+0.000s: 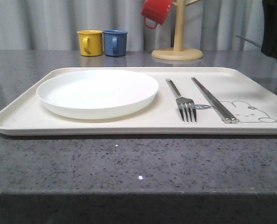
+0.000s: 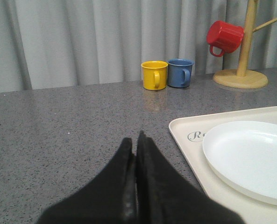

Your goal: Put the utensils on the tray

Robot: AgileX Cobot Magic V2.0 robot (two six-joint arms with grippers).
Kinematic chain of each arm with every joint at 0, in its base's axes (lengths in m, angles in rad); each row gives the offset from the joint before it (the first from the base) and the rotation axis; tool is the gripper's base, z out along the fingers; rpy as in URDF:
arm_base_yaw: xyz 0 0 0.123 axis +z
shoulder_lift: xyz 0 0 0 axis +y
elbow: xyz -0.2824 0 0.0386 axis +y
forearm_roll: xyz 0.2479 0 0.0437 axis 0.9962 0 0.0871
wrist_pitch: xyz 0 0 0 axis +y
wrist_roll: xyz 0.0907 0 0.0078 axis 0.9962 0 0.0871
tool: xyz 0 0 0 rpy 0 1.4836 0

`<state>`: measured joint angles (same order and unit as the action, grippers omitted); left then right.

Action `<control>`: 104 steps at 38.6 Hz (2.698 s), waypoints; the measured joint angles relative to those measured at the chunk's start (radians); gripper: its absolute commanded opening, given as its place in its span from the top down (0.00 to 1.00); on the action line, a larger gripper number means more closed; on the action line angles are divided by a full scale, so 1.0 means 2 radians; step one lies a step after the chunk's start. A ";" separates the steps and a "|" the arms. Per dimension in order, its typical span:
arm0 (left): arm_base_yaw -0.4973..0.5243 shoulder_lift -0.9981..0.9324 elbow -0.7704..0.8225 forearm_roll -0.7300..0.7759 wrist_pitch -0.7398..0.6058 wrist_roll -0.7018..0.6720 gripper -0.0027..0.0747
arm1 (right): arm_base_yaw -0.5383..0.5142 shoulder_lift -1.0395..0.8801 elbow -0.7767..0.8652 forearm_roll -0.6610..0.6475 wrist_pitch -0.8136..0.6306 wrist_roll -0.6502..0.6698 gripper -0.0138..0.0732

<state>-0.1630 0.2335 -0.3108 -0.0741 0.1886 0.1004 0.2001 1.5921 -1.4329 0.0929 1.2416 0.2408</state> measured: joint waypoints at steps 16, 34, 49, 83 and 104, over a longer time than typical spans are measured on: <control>0.000 0.000 0.000 0.000 0.000 0.000 0.99 | 0.009 0.032 0.022 0.017 -0.003 0.002 0.86; 0.000 0.000 0.000 0.000 0.000 0.000 0.99 | 0.011 0.060 0.022 0.023 -0.037 0.003 0.86; 0.000 0.000 0.000 0.000 0.000 0.000 0.99 | 0.011 0.069 0.022 0.024 -0.038 0.004 0.59; 0.000 0.000 0.000 0.000 0.000 0.000 0.99 | 0.011 -0.125 0.020 -0.072 -0.079 -0.037 0.92; 0.000 0.000 0.000 0.000 0.000 0.000 0.99 | 0.011 -0.552 0.479 -0.086 -0.379 -0.098 0.92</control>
<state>-0.1630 0.2335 -0.3108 -0.0741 0.1886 0.1004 0.2229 0.4877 -0.4754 -0.0782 0.4833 0.0451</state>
